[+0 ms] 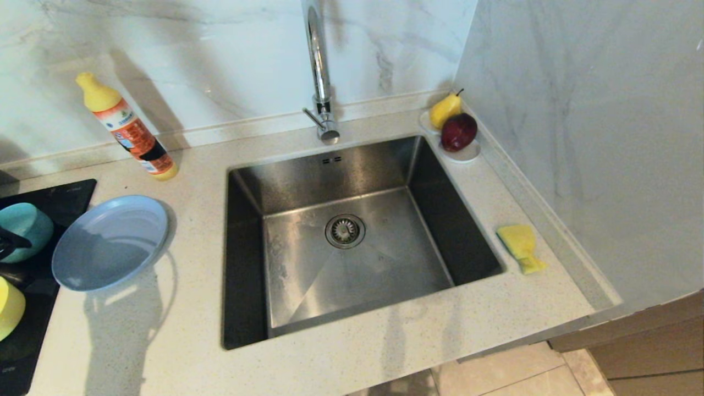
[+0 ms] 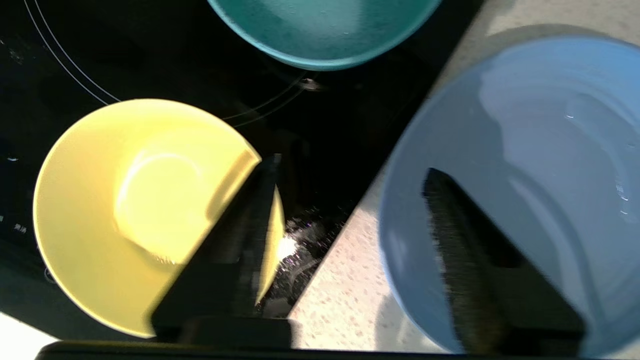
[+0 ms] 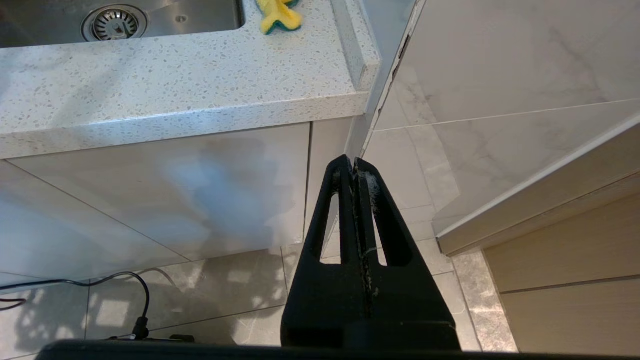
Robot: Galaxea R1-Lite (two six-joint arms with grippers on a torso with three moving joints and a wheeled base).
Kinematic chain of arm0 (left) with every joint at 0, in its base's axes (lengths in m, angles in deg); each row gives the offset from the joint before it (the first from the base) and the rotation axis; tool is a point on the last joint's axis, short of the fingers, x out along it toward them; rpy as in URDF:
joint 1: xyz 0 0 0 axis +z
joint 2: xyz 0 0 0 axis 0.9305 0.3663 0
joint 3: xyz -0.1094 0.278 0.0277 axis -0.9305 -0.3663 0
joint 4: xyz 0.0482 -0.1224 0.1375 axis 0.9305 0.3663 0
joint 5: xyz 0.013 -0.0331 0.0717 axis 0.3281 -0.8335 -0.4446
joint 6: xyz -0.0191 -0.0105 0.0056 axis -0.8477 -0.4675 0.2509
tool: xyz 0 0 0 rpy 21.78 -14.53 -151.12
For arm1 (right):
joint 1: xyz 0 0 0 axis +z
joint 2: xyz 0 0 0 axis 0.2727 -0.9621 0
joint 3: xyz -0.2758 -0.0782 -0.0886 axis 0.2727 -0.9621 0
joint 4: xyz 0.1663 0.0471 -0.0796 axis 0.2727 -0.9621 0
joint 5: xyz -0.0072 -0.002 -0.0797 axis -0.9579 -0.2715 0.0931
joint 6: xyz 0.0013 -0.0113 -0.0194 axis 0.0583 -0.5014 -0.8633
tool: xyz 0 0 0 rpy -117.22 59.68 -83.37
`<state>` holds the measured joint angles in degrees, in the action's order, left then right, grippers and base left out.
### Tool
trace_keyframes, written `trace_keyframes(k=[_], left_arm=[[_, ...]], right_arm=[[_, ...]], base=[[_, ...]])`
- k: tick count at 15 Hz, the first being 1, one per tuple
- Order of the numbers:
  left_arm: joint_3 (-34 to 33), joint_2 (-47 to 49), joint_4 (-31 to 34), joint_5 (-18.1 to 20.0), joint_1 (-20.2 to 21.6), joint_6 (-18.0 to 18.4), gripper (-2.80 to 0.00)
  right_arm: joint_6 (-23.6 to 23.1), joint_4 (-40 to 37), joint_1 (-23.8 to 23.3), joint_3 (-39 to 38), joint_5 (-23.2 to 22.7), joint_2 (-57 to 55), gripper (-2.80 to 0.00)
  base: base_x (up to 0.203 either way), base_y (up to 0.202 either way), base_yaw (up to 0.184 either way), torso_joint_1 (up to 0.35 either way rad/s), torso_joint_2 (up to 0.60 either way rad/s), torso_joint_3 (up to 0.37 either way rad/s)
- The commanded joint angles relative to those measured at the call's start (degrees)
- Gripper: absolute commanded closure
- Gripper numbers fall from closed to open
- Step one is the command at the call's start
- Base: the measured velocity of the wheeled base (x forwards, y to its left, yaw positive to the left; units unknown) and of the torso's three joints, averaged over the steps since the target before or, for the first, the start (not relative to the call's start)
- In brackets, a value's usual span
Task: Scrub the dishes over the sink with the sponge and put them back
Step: Place the bowl on the plate
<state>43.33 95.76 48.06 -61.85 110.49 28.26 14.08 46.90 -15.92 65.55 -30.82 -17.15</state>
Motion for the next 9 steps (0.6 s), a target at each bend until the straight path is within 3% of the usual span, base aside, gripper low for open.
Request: trace_keyframes(k=[1,3,9], left_arm=[[-0.36,1.74,-0.04,1.62,0.38,-0.08,-2.80],[-0.40,2.08,-0.19,4.52,1.34,-0.48,-2.80],[0.22,5.18,-0.32,8.15,4.17,-0.57,-2.80]], right_arm=[[-0.03,-0.01,0.01,0.00,-0.04,-0.02,0.00],[-0.03,-0.01,0.01,0.00,-0.04,-0.11,0.00],[-0.03,-0.01,0.01,0.00,-0.04,-0.04,0.00]], base=[[0.000,0.000,0.000,0.000,0.00,0.000],[0.000,0.000,0.000,0.000,0.00,0.000],[0.000,0.000,0.000,0.000,0.00,0.000]])
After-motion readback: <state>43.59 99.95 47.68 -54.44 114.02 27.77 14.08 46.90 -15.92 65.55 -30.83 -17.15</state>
